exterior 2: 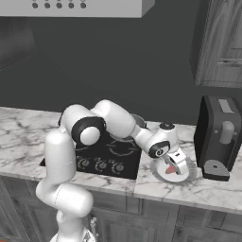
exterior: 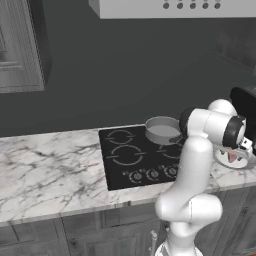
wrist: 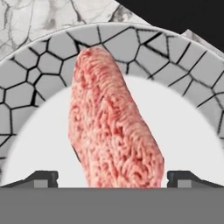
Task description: Retrieve the frozen meat and place it in the pot on a burner. Then turn the burner on.
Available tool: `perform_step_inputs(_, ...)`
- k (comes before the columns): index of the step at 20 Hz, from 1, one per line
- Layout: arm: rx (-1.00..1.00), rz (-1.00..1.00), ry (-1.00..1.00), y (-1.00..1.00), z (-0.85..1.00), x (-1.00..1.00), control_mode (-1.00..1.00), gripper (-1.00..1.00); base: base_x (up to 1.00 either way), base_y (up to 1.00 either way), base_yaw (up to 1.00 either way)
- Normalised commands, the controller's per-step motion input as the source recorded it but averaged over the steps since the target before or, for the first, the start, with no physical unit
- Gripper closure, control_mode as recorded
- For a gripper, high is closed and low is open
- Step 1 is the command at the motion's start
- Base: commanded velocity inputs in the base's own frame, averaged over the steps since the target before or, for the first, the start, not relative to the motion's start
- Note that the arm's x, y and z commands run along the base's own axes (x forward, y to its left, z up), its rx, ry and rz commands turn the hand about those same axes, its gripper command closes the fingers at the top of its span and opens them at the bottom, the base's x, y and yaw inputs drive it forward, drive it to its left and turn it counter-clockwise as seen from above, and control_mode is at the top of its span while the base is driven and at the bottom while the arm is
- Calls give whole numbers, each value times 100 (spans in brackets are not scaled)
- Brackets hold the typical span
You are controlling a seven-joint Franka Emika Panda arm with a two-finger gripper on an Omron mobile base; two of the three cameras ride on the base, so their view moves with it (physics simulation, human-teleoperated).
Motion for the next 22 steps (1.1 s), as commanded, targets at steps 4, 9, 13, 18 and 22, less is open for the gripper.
perform_step_inputs(4,0,1,0,-1,-9,7,-100,100,0,0,0)
perform_step_inputs(9,0,0,0,0,0,2,-100,100,0,0,0)
perform_step_inputs(13,0,0,0,-1,0,0,-100,100,0,0,0)
perform_step_inputs(18,0,1,-3,3,28,-7,-100,100,0,0,0)
perform_step_inputs(22,-4,7,-9,27,56,-12,-100,100,0,0,0)
